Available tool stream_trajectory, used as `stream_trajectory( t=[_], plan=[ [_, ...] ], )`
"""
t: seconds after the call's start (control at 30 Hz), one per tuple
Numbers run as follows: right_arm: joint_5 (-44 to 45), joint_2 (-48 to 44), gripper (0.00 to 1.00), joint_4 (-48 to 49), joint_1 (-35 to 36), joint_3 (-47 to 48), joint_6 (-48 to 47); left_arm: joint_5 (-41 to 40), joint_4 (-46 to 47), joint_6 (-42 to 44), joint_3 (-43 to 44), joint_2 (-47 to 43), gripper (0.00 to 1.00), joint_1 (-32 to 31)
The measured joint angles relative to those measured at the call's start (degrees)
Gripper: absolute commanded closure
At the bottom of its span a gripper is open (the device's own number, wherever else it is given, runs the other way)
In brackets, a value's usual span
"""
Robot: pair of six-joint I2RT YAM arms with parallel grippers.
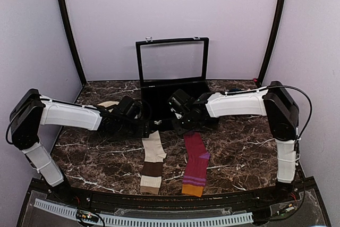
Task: Roll the socks
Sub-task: Move the storage box to the center of the board.
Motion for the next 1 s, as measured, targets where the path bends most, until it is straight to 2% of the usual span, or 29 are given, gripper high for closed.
stream_trajectory(
  t=[0.53,1.0],
  plan=[
    [-2.03,8.98,0.69,-5.55,-3.56,14.12,-1.9,1.09,0.98,0.92,7.65,8.17,0.23,7.54],
    [-2.64,14.93,0.68,-7.74,-9.01,23.76,-3.21,3.28,1.4,2.8,11.87,11.17,0.23,11.15]
  ],
)
